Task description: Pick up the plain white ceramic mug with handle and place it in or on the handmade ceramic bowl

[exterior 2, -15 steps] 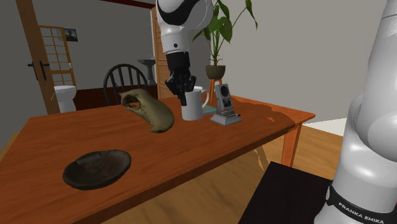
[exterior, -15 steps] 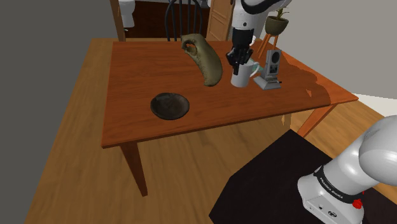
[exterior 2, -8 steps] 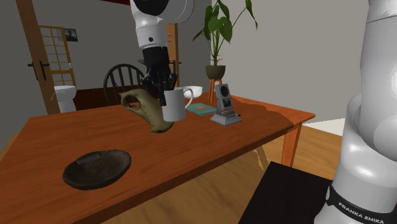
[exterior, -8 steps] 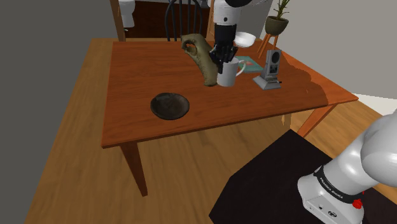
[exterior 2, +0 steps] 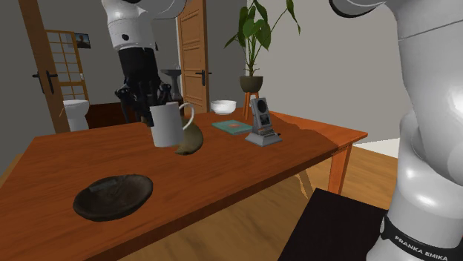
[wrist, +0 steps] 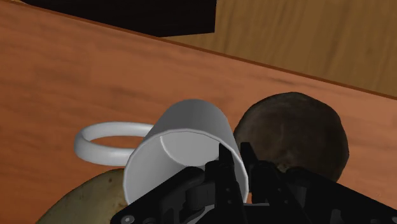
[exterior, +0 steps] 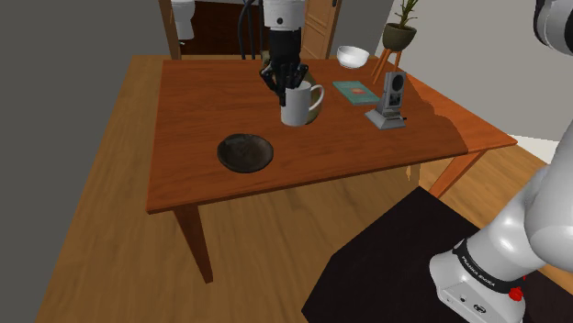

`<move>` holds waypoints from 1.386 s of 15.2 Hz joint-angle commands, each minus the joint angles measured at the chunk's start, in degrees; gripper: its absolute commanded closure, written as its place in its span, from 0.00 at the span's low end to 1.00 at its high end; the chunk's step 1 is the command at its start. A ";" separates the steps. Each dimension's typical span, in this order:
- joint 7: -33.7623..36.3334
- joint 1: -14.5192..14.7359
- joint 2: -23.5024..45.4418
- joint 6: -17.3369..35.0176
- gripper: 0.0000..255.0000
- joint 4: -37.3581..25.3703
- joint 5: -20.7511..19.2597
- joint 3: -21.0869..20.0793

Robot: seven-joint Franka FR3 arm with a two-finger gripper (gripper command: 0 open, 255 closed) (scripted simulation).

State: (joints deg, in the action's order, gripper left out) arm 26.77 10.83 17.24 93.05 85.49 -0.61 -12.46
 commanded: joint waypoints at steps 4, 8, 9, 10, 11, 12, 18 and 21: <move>5.37 4.64 9.68 -4.91 1.00 -14.61 -1.67 -1.34; 8.89 9.50 20.39 -11.78 1.00 -32.28 -3.48 -1.65; 8.85 9.36 20.01 -10.74 1.00 -30.86 -3.39 -1.62; 8.83 9.21 19.64 -9.71 1.00 -29.46 -3.33 -1.63; 8.81 9.07 19.37 -8.75 1.00 -28.22 -3.29 -1.64; 8.78 8.94 19.12 -7.80 1.00 -27.01 -3.25 -1.65; 8.65 8.37 18.25 -2.60 1.00 -20.90 -3.13 -1.63; 8.60 8.17 18.14 -0.22 1.00 -18.40 -3.13 -1.60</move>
State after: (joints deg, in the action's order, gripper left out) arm 35.37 19.04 35.38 92.05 66.35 -3.73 -14.08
